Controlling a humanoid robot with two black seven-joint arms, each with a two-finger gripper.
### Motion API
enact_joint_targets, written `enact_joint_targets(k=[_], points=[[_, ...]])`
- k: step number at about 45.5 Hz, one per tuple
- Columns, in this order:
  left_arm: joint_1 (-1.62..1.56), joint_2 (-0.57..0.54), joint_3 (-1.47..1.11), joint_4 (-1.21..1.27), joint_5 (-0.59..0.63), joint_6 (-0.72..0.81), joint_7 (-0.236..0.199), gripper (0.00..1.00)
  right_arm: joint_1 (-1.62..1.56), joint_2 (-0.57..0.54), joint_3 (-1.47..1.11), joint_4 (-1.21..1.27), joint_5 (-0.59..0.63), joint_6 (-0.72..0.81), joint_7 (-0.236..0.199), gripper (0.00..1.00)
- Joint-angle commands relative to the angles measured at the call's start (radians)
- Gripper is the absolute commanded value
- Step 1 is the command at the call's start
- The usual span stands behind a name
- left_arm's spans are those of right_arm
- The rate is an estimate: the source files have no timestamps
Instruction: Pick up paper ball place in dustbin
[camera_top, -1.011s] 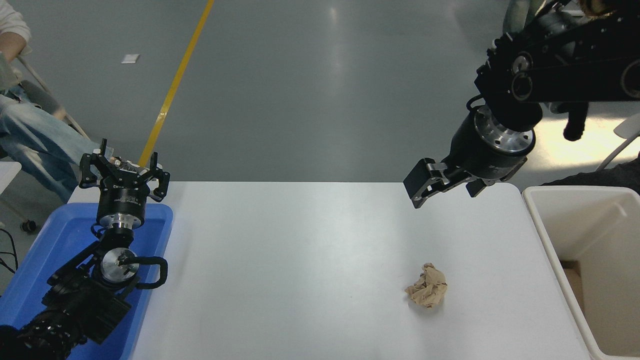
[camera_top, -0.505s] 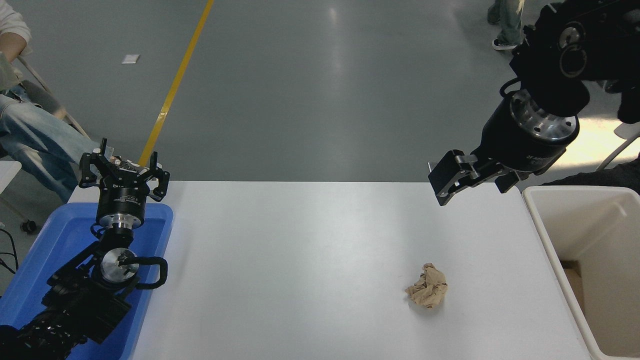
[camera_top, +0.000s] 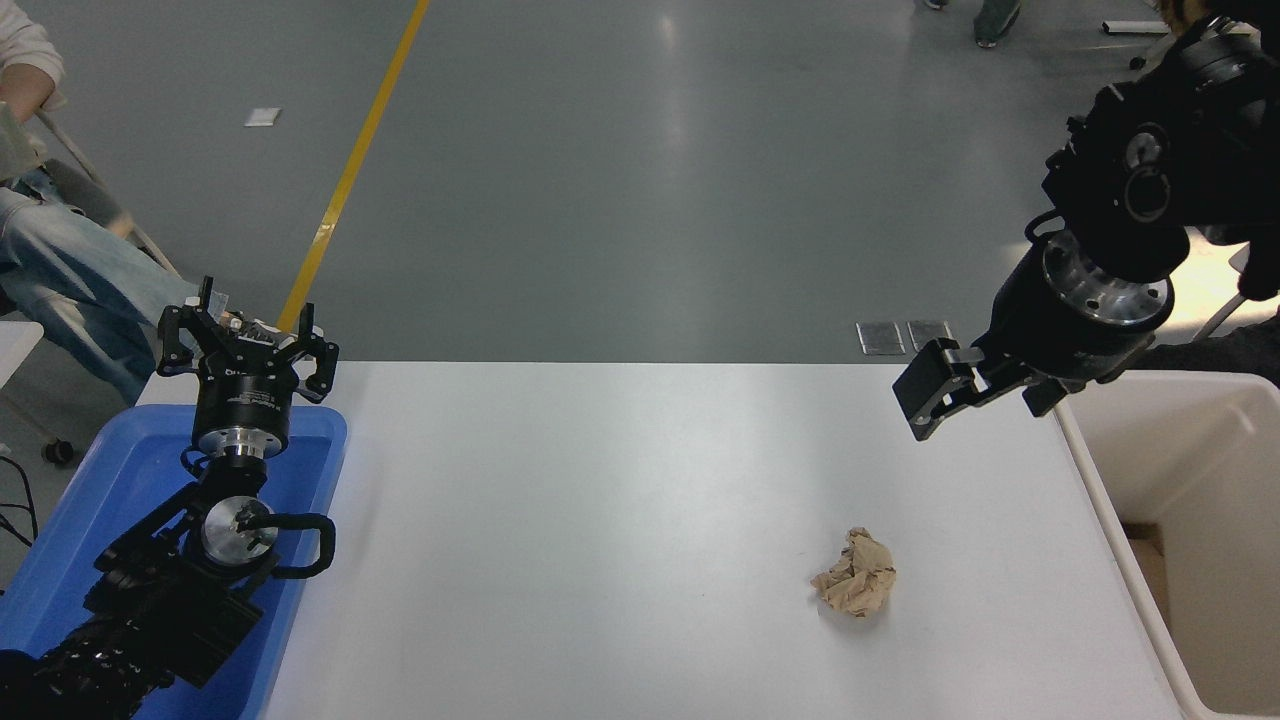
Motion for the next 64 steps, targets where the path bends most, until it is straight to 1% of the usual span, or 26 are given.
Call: enact_joint_targets(k=[1, 7, 13, 16, 23, 32, 39, 48, 51, 55, 56, 57, 58, 60, 61, 63, 64], points=[[0.001, 0.000, 0.000, 0.000, 0.000, 0.001, 0.000, 0.99, -0.203, 0.005, 0.038, -0.050, -0.005, -0.114, 0.000, 0.98], [0.000, 0.000, 0.000, 0.000, 0.000, 0.001, 0.000, 0.99, -0.350, 0.008, 0.105, -0.116, -0.005, -0.172, 0.000, 0.98], [0.000, 0.000, 0.000, 0.000, 0.000, 0.000, 0.000, 0.99, -0.487, 0.025, 0.191, -0.205, -0.006, -0.190, 0.000, 0.99], [0.000, 0.000, 0.000, 0.000, 0.000, 0.001, 0.000, 0.99, -0.548, 0.053, 0.225, -0.253, -0.014, -0.206, 0.000, 0.99], [0.000, 0.000, 0.000, 0.000, 0.000, 0.000, 0.000, 0.99, -0.699, 0.108, 0.259, -0.356, -0.121, -0.304, 0.000, 0.99], [0.000, 0.000, 0.000, 0.000, 0.000, 0.000, 0.000, 0.99, -0.815, 0.131, 0.293, -0.428, -0.156, -0.313, -0.006, 0.99], [0.001, 0.000, 0.000, 0.000, 0.000, 0.000, 0.000, 0.99, -0.894, 0.146, 0.294, -0.498, -0.268, -0.351, -0.017, 0.98], [0.000, 0.000, 0.000, 0.000, 0.000, 0.000, 0.000, 0.99, -0.927, 0.152, 0.308, -0.509, -0.288, -0.365, -0.025, 0.96], [0.000, 0.000, 0.000, 0.000, 0.000, 0.000, 0.000, 0.99, -0.934, 0.157, 0.308, -0.517, -0.289, -0.367, -0.025, 0.92], [0.000, 0.000, 0.000, 0.000, 0.000, 0.000, 0.000, 0.99, -0.941, 0.162, 0.308, -0.525, -0.290, -0.374, -0.025, 0.81], [0.000, 0.000, 0.000, 0.000, 0.000, 0.000, 0.000, 0.99, -0.941, 0.163, 0.308, -0.526, -0.290, -0.377, -0.025, 0.77], [0.000, 0.000, 0.000, 0.001, 0.000, 0.000, 0.000, 0.99, -0.941, 0.165, 0.308, -0.526, -0.290, -0.382, -0.025, 0.71], [0.000, 0.000, 0.000, 0.000, 0.000, 0.000, 0.000, 0.99, -0.941, 0.165, 0.308, -0.526, -0.290, -0.384, -0.025, 0.61], [0.000, 0.000, 0.000, 0.000, 0.000, 0.000, 0.000, 0.99, -0.941, 0.166, 0.308, -0.528, -0.290, -0.390, -0.025, 0.40], [0.000, 0.000, 0.000, 0.000, 0.000, 0.000, 0.000, 0.99, -0.941, 0.166, 0.308, -0.529, -0.292, -0.391, -0.025, 0.33], [0.000, 0.000, 0.000, 0.000, 0.000, 0.000, 0.000, 0.99, -0.938, 0.166, 0.308, -0.529, -0.292, -0.390, -0.025, 0.30], [0.000, 0.000, 0.000, 0.000, 0.000, 0.000, 0.000, 0.99, -0.937, 0.166, 0.308, -0.529, -0.292, -0.390, -0.025, 0.25]])
